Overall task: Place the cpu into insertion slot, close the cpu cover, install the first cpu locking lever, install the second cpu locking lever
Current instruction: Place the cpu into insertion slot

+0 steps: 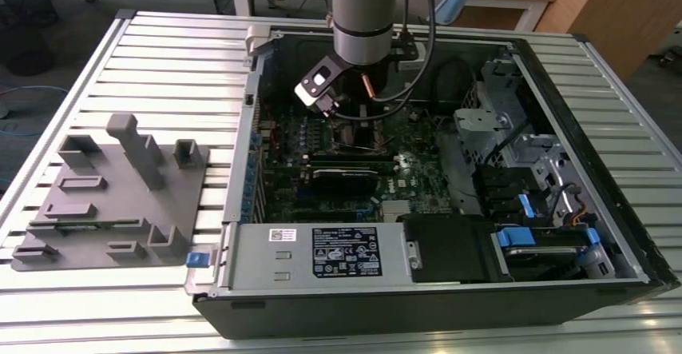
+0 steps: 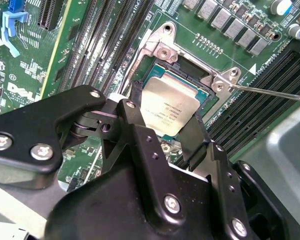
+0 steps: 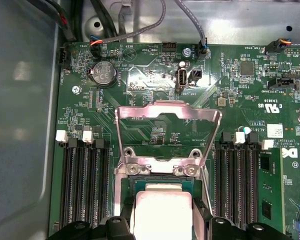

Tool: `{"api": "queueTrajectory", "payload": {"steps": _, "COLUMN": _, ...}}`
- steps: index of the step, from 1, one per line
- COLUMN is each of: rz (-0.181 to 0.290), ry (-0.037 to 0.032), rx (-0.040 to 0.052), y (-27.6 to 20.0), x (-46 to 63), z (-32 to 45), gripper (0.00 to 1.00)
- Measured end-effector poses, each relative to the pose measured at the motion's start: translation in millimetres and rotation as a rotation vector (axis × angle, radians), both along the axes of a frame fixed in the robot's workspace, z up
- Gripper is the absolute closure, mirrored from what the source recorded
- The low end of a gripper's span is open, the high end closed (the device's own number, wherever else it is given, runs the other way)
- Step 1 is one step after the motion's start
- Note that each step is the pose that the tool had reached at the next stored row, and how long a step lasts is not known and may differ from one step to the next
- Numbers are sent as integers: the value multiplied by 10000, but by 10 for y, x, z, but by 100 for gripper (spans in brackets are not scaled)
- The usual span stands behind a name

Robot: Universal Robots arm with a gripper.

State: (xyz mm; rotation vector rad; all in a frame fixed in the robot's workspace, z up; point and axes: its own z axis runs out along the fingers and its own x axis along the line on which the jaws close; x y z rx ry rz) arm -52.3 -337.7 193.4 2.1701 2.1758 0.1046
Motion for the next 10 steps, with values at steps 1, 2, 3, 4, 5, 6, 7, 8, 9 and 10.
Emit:
{"api": "queueTrajectory", "payload": {"steps": 1, "rz": 2, "ry": -3, "rx": -1, "y": 1, "x": 0, "z": -1, "gripper": 46}}
{"api": "queueTrajectory", "payload": {"steps": 2, "rz": 3, "ry": -5, "rx": -1, "y": 2, "x": 0, "z": -2, "gripper": 46}}
{"api": "queueTrajectory", "payload": {"steps": 3, "rz": 6, "ry": -7, "rx": -2, "y": 2, "x": -1, "z": -2, "gripper": 46}}
{"api": "queueTrajectory", "payload": {"steps": 4, "rz": 8, "ry": -11, "rx": -2, "y": 2, "x": -1, "z": -2, "gripper": 46}}
{"api": "queueTrajectory", "payload": {"steps": 5, "rz": 7, "ry": -15, "rx": -2, "y": 2, "x": -2, "z": -4, "gripper": 46}}
{"api": "queueTrajectory", "payload": {"steps": 6, "rz": 8, "ry": -20, "rx": -3, "y": 2, "x": -2, "z": -5, "gripper": 46}}
{"api": "queueTrajectory", "payload": {"steps": 7, "rz": 9, "ry": -22, "rx": -3, "y": 2, "x": -2, "z": -6, "gripper": 46}}
{"api": "queueTrajectory", "payload": {"steps": 8, "rz": 9, "ry": -22, "rx": -3, "y": 2, "x": -2, "z": -7, "gripper": 46}}
{"api": "queueTrajectory", "payload": {"steps": 9, "rz": 9, "ry": -23, "rx": -2, "y": 2, "x": -2, "z": -7, "gripper": 46}}
{"api": "queueTrajectory", "payload": {"steps": 10, "rz": 9, "ry": -24, "rx": -1, "y": 2, "x": -2, "z": -7, "gripper": 46}}
